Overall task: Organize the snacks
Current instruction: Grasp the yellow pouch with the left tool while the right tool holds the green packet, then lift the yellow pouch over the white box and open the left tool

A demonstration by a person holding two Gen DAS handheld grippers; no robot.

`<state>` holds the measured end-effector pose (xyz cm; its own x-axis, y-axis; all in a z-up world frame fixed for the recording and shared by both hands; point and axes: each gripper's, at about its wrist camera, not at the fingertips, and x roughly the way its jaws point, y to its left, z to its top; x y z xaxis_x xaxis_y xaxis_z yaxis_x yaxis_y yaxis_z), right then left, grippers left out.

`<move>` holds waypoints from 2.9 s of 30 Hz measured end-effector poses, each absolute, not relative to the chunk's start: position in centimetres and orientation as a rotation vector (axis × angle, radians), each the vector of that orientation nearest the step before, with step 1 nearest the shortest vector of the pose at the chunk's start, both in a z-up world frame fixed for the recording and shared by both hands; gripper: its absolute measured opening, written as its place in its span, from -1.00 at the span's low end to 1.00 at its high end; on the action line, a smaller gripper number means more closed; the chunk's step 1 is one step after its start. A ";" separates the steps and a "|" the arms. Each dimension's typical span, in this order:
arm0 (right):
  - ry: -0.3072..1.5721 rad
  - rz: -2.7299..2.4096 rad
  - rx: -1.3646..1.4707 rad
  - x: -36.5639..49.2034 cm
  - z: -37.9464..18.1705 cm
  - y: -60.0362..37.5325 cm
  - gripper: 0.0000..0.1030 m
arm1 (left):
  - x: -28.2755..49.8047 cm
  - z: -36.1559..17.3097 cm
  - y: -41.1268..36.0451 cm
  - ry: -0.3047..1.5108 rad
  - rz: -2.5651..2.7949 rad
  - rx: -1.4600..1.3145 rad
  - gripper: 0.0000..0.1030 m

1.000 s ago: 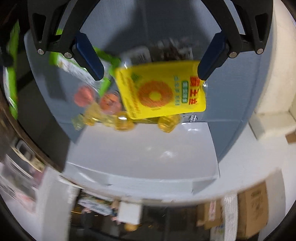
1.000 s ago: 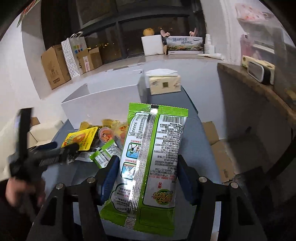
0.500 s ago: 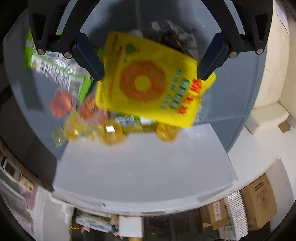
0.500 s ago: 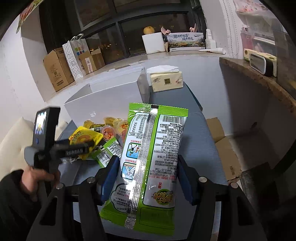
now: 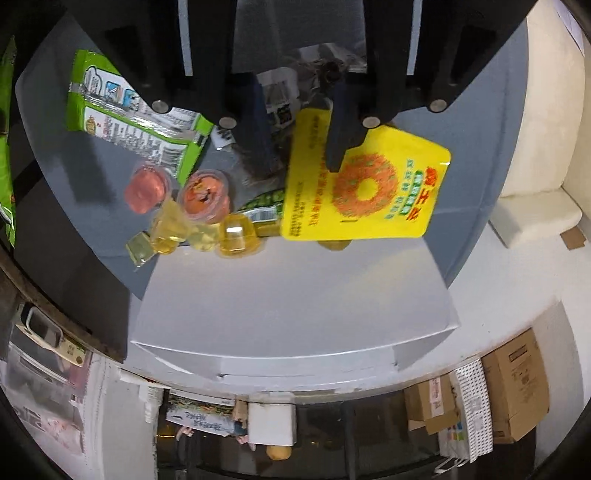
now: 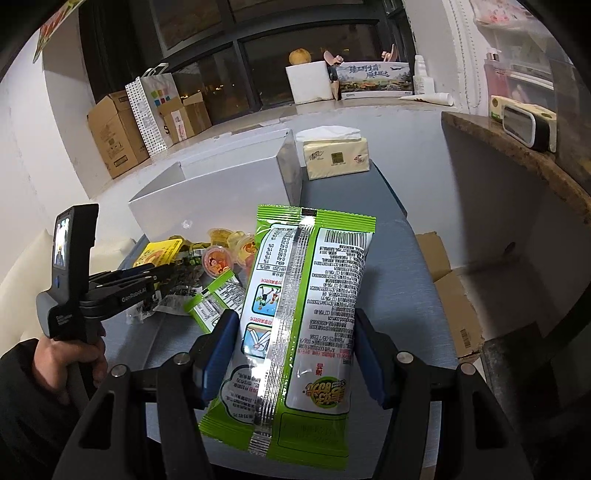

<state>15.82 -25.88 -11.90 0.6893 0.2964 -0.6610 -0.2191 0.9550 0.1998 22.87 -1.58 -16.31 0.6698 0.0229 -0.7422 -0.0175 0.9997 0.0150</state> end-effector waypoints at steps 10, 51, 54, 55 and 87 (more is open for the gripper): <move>0.778 0.308 0.094 16.1 -12.7 -25.1 0.27 | 25.9 -16.1 -0.8 0.840 0.080 0.119 1.00; 0.693 0.427 0.032 17.8 -9.1 -20.0 0.28 | 19.6 -1.7 5.6 0.525 -0.073 -0.099 -1.00; 0.647 0.449 0.020 19.6 -6.9 -19.3 0.28 | 21.3 -0.5 5.4 0.518 -0.070 -0.081 -1.00; 0.635 0.458 0.021 20.5 -6.0 -19.0 0.28 | 22.0 0.0 5.2 0.512 -0.072 -0.071 -1.00; 0.695 0.475 -0.126 40.0 -6.1 -12.2 1.00 | 37.5 -0.8 6.6 0.580 -0.015 -0.017 0.95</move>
<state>40.02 -12.22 -6.08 0.6664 0.3783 -0.6425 -0.4605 0.8866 0.0443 37.53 6.62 -0.81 0.8361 -0.0193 -0.5482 0.0098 0.9997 -0.0201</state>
